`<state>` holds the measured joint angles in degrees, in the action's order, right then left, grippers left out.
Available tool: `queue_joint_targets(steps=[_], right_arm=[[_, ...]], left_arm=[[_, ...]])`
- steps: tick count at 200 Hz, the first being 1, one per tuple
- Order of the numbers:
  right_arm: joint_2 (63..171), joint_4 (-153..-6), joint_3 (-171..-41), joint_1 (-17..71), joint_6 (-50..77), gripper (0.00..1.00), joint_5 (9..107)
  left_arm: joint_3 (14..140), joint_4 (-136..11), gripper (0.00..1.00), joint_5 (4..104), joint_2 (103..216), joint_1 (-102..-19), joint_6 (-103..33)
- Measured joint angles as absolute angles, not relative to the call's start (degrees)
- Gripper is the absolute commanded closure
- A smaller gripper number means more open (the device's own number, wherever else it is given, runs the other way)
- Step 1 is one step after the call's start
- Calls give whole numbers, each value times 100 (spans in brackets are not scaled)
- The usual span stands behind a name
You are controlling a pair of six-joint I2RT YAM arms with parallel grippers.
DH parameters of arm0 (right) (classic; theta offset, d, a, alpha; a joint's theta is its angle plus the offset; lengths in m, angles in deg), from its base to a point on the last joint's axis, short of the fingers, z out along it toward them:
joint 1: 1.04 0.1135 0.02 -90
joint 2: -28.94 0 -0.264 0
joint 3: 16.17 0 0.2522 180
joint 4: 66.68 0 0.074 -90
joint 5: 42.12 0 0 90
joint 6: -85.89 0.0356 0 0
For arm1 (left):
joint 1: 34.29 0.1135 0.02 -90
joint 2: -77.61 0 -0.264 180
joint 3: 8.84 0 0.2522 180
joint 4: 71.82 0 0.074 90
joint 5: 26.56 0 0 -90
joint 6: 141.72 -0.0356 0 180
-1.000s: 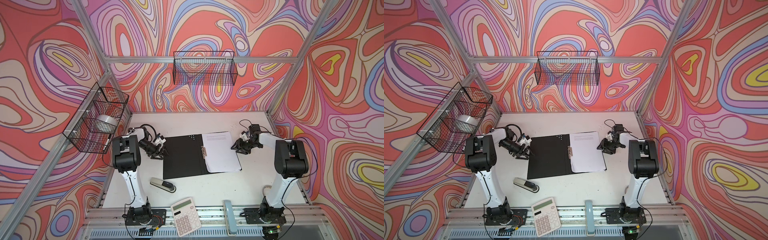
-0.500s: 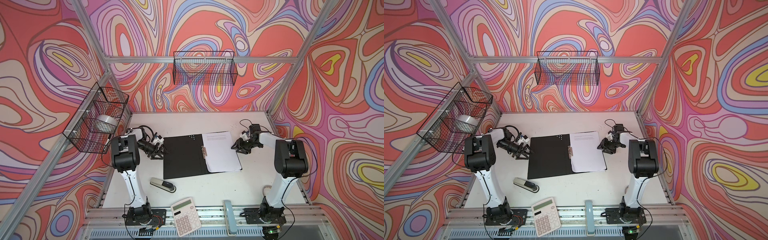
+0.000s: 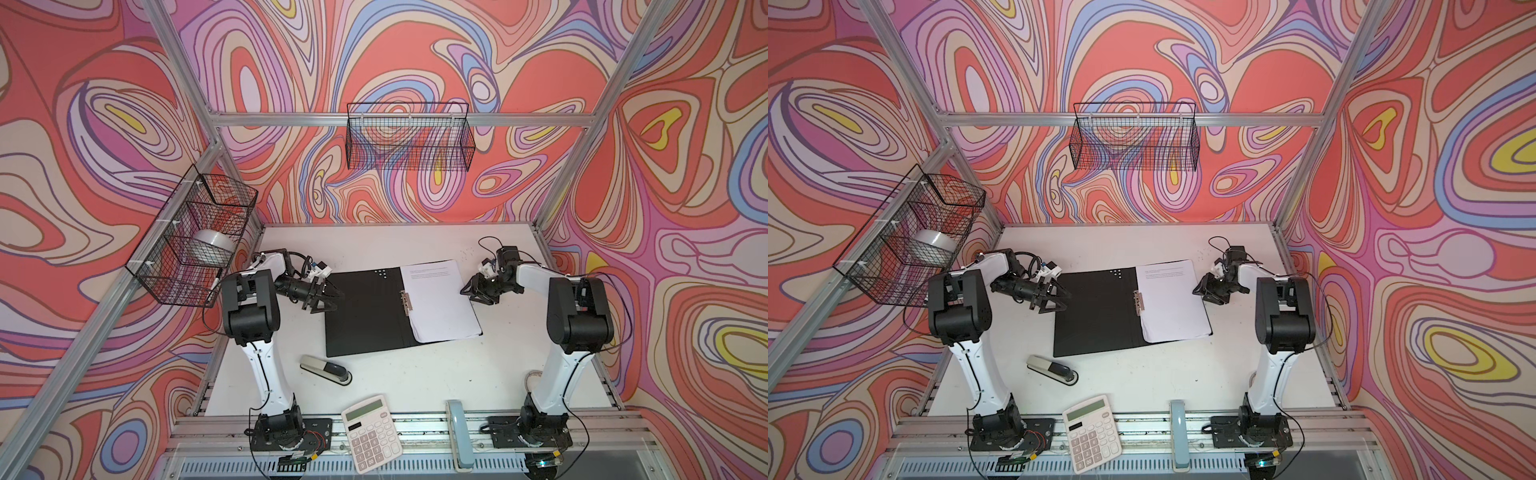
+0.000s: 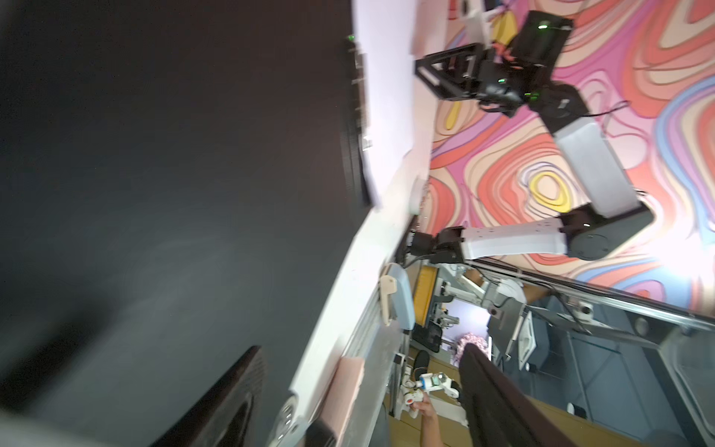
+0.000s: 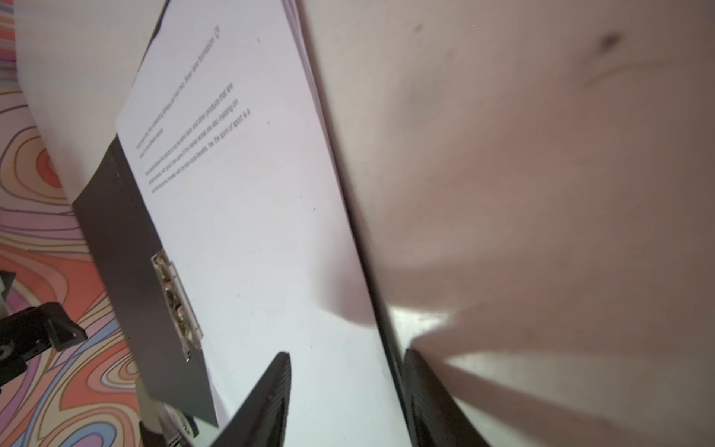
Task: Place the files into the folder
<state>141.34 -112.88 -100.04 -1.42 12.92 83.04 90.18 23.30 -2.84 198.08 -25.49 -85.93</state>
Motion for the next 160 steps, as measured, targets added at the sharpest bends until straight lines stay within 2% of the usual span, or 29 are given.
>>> queue_joint_targets(steps=[39, 67, 80, 118, 160], right_arm=[[14200, -11363, -9964, 55, 1310, 50, 8752], [14200, -11384, -9947, 52, 1310, 50, 8811], [14200, -11398, -9947, 52, 1310, 50, 8816], [14209, -11470, -9973, 55, 1308, 50, 8809], [14226, -11476, -10002, 55, 1312, 49, 8818]], left_arm=[[9225, 2872, 21, -964, 19891, -2711, -9100], [9238, 2769, 22, -846, 19913, -2649, -8875], [9048, 2166, 20, -332, 19769, -2597, -8309], [8449, 645, 15, 2136, 18925, -2501, -7188], [8388, -138, 10, 3484, 18855, -2496, -6720]])
